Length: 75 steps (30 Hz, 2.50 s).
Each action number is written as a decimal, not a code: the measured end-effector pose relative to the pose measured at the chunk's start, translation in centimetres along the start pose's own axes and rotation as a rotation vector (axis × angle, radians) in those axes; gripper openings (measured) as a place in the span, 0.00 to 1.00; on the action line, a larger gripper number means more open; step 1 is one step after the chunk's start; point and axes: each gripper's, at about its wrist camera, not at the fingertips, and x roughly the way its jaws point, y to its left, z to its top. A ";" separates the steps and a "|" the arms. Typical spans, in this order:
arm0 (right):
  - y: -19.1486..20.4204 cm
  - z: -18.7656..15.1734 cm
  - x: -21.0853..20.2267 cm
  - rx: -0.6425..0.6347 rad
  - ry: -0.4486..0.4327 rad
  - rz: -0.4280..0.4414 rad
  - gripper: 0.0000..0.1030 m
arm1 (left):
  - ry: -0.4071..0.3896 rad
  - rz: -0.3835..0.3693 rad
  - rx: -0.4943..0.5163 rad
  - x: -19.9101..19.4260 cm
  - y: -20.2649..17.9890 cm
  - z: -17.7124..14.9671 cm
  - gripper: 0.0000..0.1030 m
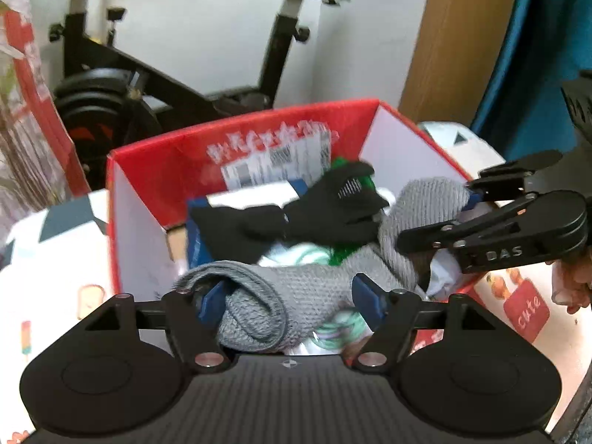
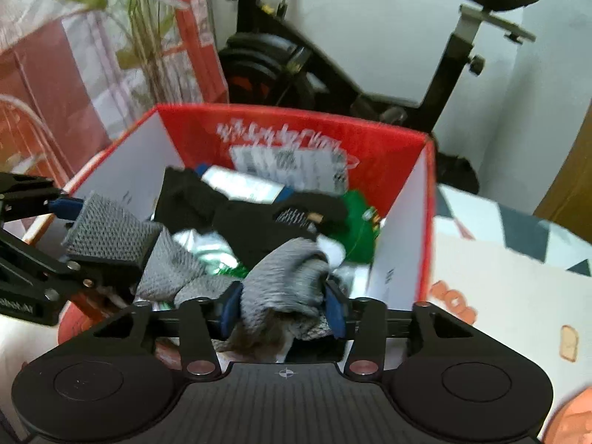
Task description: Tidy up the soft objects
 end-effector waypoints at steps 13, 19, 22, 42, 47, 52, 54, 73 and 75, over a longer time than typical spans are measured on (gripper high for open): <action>-1.5 1.5 -3.6 0.046 -0.112 0.010 0.39 | -0.219 0.053 -0.111 -5.8 2.3 1.8 0.72; 0.0 0.8 -4.7 0.019 -0.138 0.007 0.64 | -0.245 0.091 -0.101 -6.5 1.1 1.8 0.97; 0.6 0.5 -6.2 0.018 -0.181 0.005 0.81 | -0.288 0.147 -0.064 -7.6 -0.1 1.3 1.00; 5.4 -2.5 -21.6 0.059 -0.513 -0.086 1.00 | -0.429 0.483 -0.077 -18.4 -8.0 -1.4 1.00; 6.9 -4.0 -25.7 0.061 -0.547 -0.072 1.00 | -0.468 0.544 -0.035 -22.0 -10.9 -2.4 1.00; 8.9 -6.3 -29.5 0.047 -0.598 -0.070 1.00 | -0.531 0.494 -0.109 -25.9 -11.9 -3.9 1.00; 9.6 -7.4 -31.0 0.050 -0.618 -0.066 1.00 | -0.552 0.474 -0.137 -27.4 -12.3 -4.5 1.00; 14.9 -14.6 -38.3 0.082 -0.641 -0.112 1.00 | -0.609 0.548 -0.207 -37.3 -15.9 -11.8 1.00; 14.7 -14.8 -38.4 0.100 -0.631 -0.105 1.00 | -0.613 0.551 -0.217 -37.7 -16.0 -12.1 1.00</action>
